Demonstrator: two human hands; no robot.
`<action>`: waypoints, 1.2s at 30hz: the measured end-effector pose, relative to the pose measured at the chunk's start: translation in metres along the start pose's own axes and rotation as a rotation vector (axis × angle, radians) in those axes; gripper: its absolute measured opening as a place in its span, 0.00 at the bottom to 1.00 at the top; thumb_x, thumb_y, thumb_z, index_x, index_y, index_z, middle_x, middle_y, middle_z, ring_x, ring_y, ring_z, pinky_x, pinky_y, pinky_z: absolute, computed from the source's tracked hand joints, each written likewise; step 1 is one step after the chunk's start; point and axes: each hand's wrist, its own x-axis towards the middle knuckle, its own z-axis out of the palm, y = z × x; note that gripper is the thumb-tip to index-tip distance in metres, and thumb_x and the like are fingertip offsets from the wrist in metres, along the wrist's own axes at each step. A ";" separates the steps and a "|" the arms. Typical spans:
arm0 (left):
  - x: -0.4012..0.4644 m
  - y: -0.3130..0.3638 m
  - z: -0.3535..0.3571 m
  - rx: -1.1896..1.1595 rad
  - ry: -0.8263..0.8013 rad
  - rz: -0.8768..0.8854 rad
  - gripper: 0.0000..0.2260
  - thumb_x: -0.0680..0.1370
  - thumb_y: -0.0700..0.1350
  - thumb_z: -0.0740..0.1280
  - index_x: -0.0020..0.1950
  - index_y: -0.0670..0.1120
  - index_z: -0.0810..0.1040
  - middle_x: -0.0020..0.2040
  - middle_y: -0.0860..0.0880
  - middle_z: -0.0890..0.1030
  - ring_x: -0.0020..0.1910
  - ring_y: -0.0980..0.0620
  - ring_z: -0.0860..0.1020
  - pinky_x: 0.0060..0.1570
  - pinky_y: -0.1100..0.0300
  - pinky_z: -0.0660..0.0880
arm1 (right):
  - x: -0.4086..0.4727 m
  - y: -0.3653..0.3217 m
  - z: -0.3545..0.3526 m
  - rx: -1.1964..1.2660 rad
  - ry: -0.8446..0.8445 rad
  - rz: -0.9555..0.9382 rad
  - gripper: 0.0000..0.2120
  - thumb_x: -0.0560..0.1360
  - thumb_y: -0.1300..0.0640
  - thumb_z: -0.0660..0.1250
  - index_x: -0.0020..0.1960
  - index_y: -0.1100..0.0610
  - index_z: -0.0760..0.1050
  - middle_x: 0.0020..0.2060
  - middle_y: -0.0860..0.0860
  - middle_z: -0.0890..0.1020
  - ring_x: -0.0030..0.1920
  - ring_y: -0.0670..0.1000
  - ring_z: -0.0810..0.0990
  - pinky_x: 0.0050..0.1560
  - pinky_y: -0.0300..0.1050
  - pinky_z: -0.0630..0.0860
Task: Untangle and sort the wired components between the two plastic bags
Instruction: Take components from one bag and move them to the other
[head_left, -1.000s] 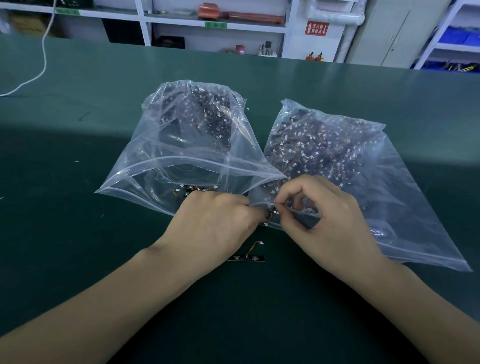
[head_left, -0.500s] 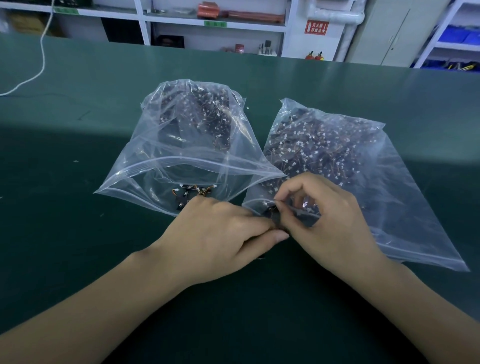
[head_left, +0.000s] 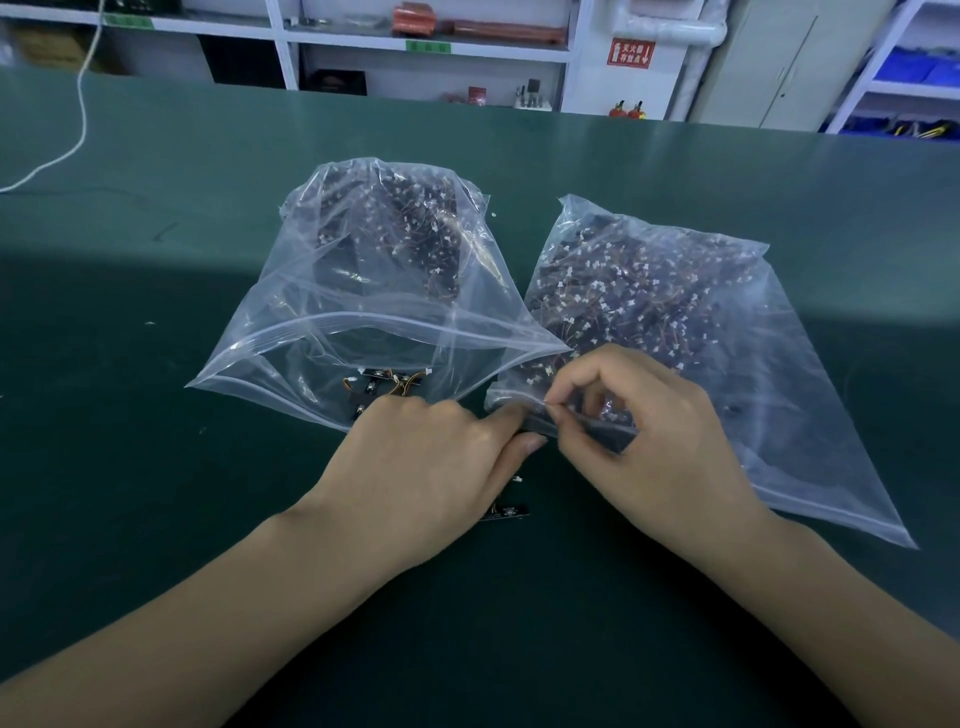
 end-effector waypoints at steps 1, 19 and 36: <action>0.001 0.001 0.000 0.001 0.004 -0.005 0.29 0.85 0.62 0.36 0.61 0.59 0.77 0.33 0.51 0.82 0.32 0.45 0.82 0.31 0.55 0.63 | 0.000 -0.001 0.000 -0.001 -0.003 -0.003 0.11 0.74 0.67 0.74 0.49 0.53 0.80 0.42 0.40 0.78 0.43 0.49 0.79 0.47 0.45 0.76; 0.001 -0.016 -0.012 -0.325 0.122 0.017 0.17 0.82 0.64 0.67 0.41 0.55 0.82 0.32 0.58 0.78 0.28 0.53 0.75 0.28 0.61 0.68 | 0.001 0.003 -0.004 -0.074 0.003 -0.043 0.08 0.74 0.66 0.74 0.49 0.55 0.82 0.43 0.42 0.81 0.42 0.47 0.78 0.49 0.50 0.77; -0.004 -0.020 -0.022 -0.437 -0.282 0.091 0.17 0.79 0.69 0.59 0.50 0.59 0.76 0.47 0.61 0.74 0.46 0.59 0.75 0.38 0.70 0.64 | -0.002 0.005 0.001 -0.011 -0.048 0.037 0.11 0.75 0.65 0.72 0.52 0.51 0.82 0.43 0.40 0.80 0.44 0.48 0.80 0.46 0.47 0.78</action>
